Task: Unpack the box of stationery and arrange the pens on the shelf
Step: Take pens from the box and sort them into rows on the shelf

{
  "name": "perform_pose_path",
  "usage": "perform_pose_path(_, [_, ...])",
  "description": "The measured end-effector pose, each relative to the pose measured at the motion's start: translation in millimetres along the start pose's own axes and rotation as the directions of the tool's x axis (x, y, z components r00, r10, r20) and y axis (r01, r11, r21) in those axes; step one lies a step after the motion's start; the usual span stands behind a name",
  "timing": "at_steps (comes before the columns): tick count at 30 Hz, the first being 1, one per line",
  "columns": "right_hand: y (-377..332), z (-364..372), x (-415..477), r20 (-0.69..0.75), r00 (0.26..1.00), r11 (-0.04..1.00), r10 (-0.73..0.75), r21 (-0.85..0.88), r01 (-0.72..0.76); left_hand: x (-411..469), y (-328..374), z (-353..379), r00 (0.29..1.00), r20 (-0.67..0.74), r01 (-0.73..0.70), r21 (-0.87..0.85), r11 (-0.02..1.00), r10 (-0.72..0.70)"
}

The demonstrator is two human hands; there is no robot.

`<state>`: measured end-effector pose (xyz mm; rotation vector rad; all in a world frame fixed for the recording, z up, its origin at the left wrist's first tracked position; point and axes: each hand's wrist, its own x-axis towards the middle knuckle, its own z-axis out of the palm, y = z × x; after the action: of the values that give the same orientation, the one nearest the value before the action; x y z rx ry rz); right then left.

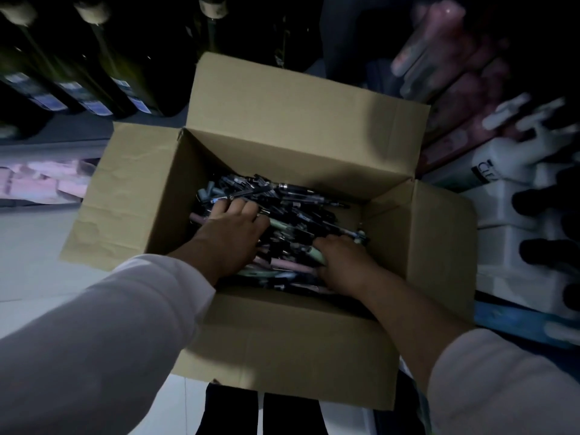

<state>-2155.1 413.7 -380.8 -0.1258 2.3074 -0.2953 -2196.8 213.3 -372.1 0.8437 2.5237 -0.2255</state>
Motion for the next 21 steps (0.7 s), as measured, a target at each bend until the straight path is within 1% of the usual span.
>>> perform_pose_path(1, [0.3, -1.3, 0.8, 0.009, 1.0, 0.999, 0.009, 0.051, -0.009, -0.3, -0.1, 0.3, 1.0, -0.01, 0.004, -0.018, 1.0, -0.004])
perform_pose_path(2, [0.2, -3.0, 0.8, 0.007, 1.0, 0.99, 0.022, 0.142, -0.022, -0.4, -0.1, 0.5, 1.0, -0.018, 0.009, -0.045, 0.999, -0.01])
perform_pose_path(4, [-0.2, -6.7, -0.4, -0.025, 0.998, 0.925, 0.063, 0.376, -0.049, -1.0, -0.7, -1.1, 0.999, -0.025, 0.029, -0.123, 0.992, -0.032])
perform_pose_path(6, [-1.9, -12.9, -3.9, -0.078, 0.988, 0.8, 0.136, 0.597, -0.063, -1.5, -2.9, -4.8, 0.995, -0.062, 0.059, -0.234, 0.971, -0.075])
perform_pose_path(8, [-4.9, -22.6, -10.6, -0.107, 0.972, 0.617, 0.207, 0.786, -0.045, -2.8, -3.4, -13.2, 0.981, -0.145, 0.068, -0.384, 0.921, -0.133])
perform_pose_path(10, [-9.0, -34.9, -18.1, -0.134, 0.957, 0.461, 0.256, 0.887, 0.0, -4.2, -1.4, -27.2, 0.959, -0.213, 0.042, -0.548, 0.835, -0.188])
perform_pose_path(12, [-13.9, -47.3, -25.4, -0.135, 0.946, 0.351, 0.296, 0.936, 0.024, -3.8, 0.8, -43.7, 0.948, -0.2, 0.042, -0.69, 0.722, -0.247])
perform_pose_path(14, [-19.6, -59.6, -33.1, -0.126, 0.937, 0.25, 0.326, 0.967, 0.042, -2.7, 2.2, -60.9, 0.949, -0.134, 0.059, -0.816, 0.576, -0.287])
perform_pose_path(15, [-22.1, -66.0, -37.0, -0.118, 0.934, 0.196, 0.338, 0.979, 0.053, -3.0, 3.2, -71.3, 0.946, -0.092, 0.072, -0.876, 0.477, -0.312])
perform_pose_path(17, [-26.9, -80.1, -47.2, -0.109, 0.931, 0.102, 0.349, 0.992, 0.078, -7.2, 7.0, -95.1, 0.926, 0.008, 0.097, -0.971, 0.218, -0.378])
perform_pose_path(19, [-32.0, -94.2, -61.9, -0.09, 0.93, 0.034, 0.356, 0.996, 0.083, -15.8, 11.3, -119.7, 0.9, 0.121, 0.117, -0.993, -0.036, -0.42])
perform_pose_path(21, [-36.1, -106.7, -78.3, -0.07, 0.928, -0.009, 0.365, 0.997, 0.079, -26.9, 16.6, -142.9, 0.886, 0.234, 0.146, -0.96, -0.238, -0.401])
